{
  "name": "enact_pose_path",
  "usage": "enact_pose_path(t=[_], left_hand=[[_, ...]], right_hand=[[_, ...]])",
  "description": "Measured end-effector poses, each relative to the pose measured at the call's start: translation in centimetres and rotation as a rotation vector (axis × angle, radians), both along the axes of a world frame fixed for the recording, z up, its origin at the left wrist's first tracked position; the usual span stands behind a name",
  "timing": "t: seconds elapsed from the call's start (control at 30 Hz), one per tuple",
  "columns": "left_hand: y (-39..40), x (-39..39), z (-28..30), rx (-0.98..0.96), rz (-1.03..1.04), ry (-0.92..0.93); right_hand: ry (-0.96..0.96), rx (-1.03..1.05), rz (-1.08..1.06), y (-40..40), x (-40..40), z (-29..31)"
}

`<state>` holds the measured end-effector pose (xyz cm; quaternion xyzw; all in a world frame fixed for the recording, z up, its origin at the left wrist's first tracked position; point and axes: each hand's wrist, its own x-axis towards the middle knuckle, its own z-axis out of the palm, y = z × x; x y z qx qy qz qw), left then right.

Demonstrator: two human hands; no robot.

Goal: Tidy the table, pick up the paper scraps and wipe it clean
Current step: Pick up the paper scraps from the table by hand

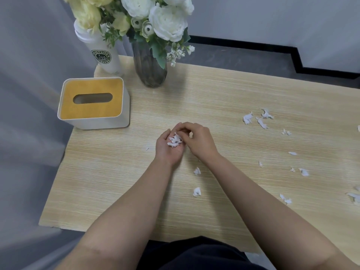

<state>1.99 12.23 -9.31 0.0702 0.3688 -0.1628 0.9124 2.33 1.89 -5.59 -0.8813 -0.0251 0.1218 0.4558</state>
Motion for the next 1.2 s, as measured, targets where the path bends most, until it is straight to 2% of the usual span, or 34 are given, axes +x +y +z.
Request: enact_pose_path(t=[0.23, 0.5, 0.83, 1.1, 1.2], left_hand=[[0.2, -0.1, -0.7, 0.011, -0.041, -0.038], [0.3, -0.3, -0.8, 0.02, -0.087, -0.089], [0.5, -0.3, -1.2, 0.043, -0.1, -0.088], [1.9, -0.5, -0.6, 0.107, -0.103, -0.045], [2.3, -0.5, -0.7, 0.119, -0.105, -0.063]], right_hand=[[-0.045, -0.079, 0.016, 0.6, 0.1, -0.4], [-0.024, -0.07, -0.022, 0.4, -0.3, -0.9], [-0.108, -0.005, -0.054, 0.4, -1.2, -0.4], [-0.016, -0.157, -0.293, -3.1, 1.1, -3.5], [0.055, -0.253, -0.279, -3.7, 2.1, -4.9]])
